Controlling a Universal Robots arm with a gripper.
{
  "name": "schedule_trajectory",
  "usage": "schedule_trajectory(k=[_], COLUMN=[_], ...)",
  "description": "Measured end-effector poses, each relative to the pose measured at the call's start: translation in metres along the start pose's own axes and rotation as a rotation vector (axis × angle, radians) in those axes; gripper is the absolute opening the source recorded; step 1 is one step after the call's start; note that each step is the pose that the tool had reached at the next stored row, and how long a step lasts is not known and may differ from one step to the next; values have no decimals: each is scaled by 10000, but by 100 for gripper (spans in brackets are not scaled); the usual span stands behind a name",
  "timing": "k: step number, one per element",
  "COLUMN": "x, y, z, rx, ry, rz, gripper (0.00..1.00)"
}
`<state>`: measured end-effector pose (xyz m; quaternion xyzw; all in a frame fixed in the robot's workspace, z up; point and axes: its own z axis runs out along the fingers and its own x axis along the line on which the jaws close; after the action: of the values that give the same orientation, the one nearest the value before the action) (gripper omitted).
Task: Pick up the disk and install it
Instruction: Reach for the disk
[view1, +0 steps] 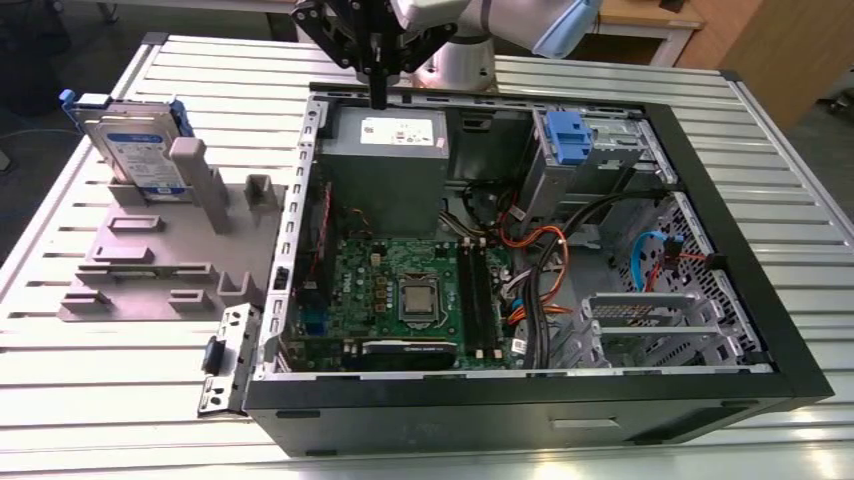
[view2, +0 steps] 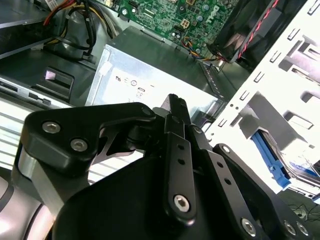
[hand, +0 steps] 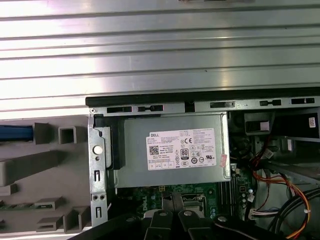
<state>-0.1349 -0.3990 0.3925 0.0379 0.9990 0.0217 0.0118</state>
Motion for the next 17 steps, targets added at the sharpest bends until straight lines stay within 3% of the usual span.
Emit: schedule_trajectory(k=[17], x=[77], y=[-6], z=[-1], rx=[1], ry=[0], rz=[-1], gripper=[11])
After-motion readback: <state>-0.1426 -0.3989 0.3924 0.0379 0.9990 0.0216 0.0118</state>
